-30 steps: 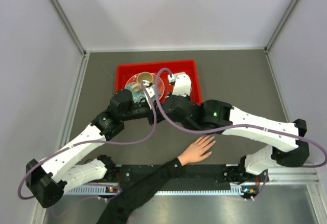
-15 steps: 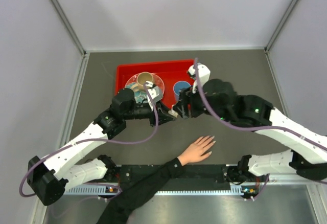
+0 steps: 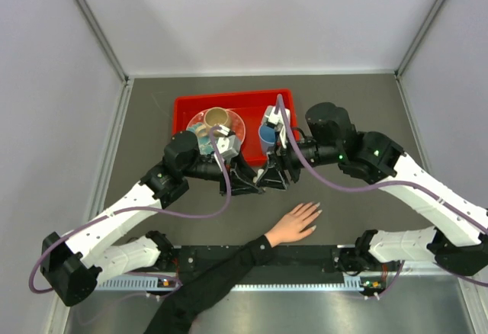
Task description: Paint the nails
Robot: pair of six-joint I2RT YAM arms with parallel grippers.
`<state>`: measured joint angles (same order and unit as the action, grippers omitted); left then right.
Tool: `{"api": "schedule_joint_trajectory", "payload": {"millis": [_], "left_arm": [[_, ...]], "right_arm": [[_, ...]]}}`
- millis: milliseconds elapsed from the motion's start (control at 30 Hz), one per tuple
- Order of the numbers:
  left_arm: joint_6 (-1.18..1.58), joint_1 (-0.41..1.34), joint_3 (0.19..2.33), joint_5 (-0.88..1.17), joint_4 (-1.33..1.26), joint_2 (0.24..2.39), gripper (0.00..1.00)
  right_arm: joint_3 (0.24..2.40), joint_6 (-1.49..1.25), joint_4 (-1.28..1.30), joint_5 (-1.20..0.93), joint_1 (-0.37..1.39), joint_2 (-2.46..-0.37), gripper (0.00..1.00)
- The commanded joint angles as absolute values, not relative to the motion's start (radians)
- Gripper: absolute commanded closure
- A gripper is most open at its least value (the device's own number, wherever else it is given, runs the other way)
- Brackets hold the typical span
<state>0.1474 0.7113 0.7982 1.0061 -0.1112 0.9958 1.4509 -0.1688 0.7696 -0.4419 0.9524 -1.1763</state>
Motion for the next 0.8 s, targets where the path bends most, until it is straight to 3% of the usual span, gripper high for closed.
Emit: {"api": "schedule_joint_trajectory", "payload": {"millis": [0, 333, 400, 467, 533, 633, 700, 767], "left_arm": [[0.155, 0.713, 0.825, 1.054, -0.181, 0.996, 1.0], [0.156, 0.715, 0.825, 1.063, -0.178, 0.994, 1.0], [0.158, 0.713, 0.828, 1.065, -0.178, 0.999, 1.0], [0.155, 0.713, 0.828, 1.052, -0.176, 0.997, 1.0], [0.146, 0.713, 0.827, 1.01, -0.17, 0.991, 1.0], [0.098, 0.713, 0.831, 0.884, -0.111, 0.973, 1.0], [0.065, 0.713, 0.827, 0.656, -0.068, 0.948, 1.0], [0.057, 0.713, 0.815, 0.404, -0.058, 0.928, 1.0]], "right_arm": [[1.474, -0.118, 0.715, -0.545, 0.94, -1.184, 0.51], [1.473, -0.091, 0.724, -0.578, 0.907, -1.198, 0.67], [1.476, -0.087, 0.726, -0.597, 0.905, -1.209, 0.79], [1.479, -0.09, 0.727, -0.595, 0.907, -1.221, 1.0], [1.473, -0.103, 0.724, -0.575, 0.905, -1.221, 1.0], [1.441, -0.178, 0.686, -0.398, 0.904, -1.203, 1.0], [1.381, -0.275, 0.638, -0.234, 0.928, -1.16, 1.0], [1.333, -0.348, 0.603, 0.132, 1.038, -1.141, 1.0]]}}
